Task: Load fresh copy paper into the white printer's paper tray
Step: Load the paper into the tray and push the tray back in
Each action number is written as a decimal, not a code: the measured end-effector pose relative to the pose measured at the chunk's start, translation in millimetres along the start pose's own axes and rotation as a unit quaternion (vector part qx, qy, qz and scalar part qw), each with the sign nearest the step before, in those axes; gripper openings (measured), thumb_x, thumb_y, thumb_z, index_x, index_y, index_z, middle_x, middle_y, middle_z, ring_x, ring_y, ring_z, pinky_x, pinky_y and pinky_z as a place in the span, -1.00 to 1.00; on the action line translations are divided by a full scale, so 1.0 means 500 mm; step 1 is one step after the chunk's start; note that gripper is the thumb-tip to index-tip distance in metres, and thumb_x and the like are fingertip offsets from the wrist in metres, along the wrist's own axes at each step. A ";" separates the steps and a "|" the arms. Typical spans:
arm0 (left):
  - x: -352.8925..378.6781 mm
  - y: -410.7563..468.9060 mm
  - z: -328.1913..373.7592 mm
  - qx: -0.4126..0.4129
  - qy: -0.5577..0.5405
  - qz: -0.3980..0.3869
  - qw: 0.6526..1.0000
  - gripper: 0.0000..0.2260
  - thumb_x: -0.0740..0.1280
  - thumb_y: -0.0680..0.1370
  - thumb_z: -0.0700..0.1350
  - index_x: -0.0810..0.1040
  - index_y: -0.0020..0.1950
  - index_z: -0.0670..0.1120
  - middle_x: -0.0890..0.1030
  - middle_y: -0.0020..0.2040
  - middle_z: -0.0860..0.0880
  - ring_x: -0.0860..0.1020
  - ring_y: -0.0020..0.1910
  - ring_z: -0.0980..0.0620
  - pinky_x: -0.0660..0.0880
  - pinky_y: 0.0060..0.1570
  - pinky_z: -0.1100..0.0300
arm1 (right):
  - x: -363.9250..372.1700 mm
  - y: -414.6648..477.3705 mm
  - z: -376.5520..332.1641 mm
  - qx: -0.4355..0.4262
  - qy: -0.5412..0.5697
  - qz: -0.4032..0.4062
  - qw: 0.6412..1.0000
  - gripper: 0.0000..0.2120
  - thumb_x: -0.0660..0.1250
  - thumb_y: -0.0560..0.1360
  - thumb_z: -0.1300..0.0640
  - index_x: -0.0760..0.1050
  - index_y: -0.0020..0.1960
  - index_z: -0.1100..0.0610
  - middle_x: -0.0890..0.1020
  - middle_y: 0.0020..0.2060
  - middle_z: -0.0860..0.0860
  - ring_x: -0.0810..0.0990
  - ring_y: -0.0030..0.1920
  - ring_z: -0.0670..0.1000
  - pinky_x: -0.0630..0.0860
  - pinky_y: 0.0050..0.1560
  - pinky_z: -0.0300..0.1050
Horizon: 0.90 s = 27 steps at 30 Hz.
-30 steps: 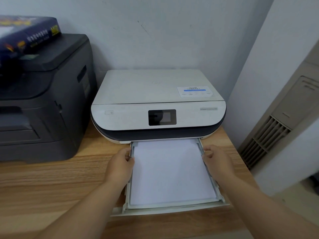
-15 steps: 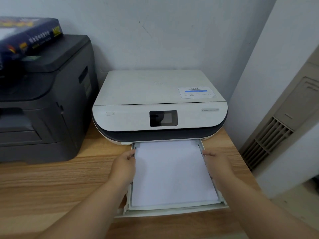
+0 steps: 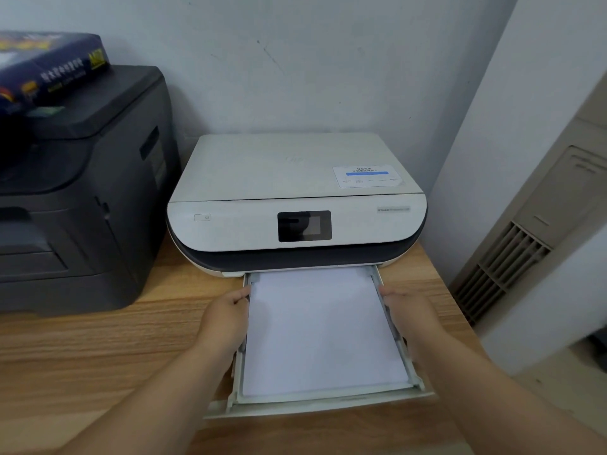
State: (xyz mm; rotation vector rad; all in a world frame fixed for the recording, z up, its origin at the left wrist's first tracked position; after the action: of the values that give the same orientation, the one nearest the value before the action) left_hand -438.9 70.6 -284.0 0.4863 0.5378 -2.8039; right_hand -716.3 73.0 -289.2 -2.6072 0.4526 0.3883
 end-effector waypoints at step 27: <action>-0.030 -0.059 -0.041 0.088 0.117 0.064 0.987 -0.77 0.32 0.52 -0.17 0.55 0.16 -0.11 0.57 -0.05 0.03 0.50 -0.05 0.06 0.40 -0.02 0.22 | -0.032 -0.049 0.035 -0.107 -0.112 0.033 0.987 -0.78 0.39 0.44 0.23 0.55 0.09 0.12 0.57 -0.17 -0.08 0.53 -0.08 -0.05 0.38 -0.11 -0.23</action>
State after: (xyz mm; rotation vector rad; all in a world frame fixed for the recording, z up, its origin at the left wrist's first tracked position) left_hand -428.3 107.6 -287.2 0.8619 0.2900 -2.6995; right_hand -725.2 105.9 -289.1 -2.7133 0.4425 0.7822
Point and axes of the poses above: each hand's wrist, its own y-axis towards the middle knuckle, its own x-axis out of the palm, z = x × y, the point moved 5 cm from there along y, towards the middle knuckle
